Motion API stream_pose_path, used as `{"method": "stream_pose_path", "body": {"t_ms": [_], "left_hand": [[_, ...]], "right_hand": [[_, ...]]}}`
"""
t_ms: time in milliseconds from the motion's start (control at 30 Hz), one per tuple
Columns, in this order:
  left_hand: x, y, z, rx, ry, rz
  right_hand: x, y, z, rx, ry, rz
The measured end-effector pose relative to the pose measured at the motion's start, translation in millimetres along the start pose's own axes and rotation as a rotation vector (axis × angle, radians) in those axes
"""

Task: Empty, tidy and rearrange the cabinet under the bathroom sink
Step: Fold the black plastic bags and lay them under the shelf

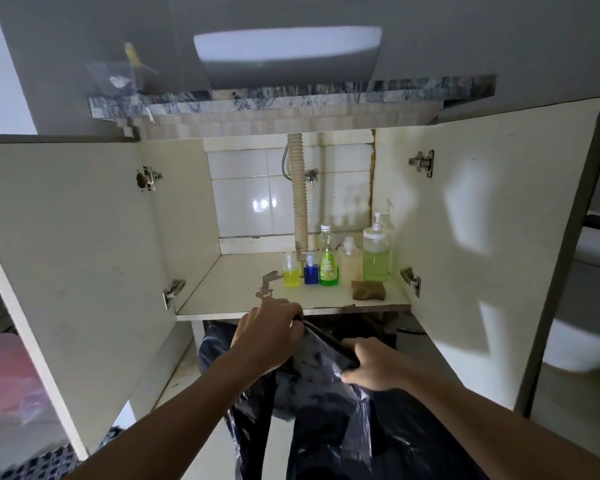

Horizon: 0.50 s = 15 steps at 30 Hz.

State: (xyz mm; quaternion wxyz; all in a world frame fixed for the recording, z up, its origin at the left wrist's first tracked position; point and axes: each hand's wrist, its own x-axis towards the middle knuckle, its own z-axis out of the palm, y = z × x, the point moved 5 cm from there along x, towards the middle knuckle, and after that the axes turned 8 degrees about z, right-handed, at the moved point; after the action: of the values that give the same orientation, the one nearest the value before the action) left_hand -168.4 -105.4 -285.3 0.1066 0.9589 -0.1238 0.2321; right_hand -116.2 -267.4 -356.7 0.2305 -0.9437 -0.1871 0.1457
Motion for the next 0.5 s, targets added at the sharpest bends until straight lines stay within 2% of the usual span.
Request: {"method": "stream_pose_path", "body": {"t_ms": [100,200,333,500], "left_hand": [[-1,-2,-4,0.023,-0.004,0.018],[-3,-6,-3,0.091,-0.085,0.04],[-6,-11,12,0.161,-0.284,0.102],[-7,-19,32,0.213,-0.471,0.087]], "right_hand": [[7,5,-8,-0.107,0.123,0.012],[6,8,-31,-0.256,0.297,0.007],[-1,15,-52,-0.312,0.329,0.022],[-11,30,-83,-0.316,0.343,0.1]]}}
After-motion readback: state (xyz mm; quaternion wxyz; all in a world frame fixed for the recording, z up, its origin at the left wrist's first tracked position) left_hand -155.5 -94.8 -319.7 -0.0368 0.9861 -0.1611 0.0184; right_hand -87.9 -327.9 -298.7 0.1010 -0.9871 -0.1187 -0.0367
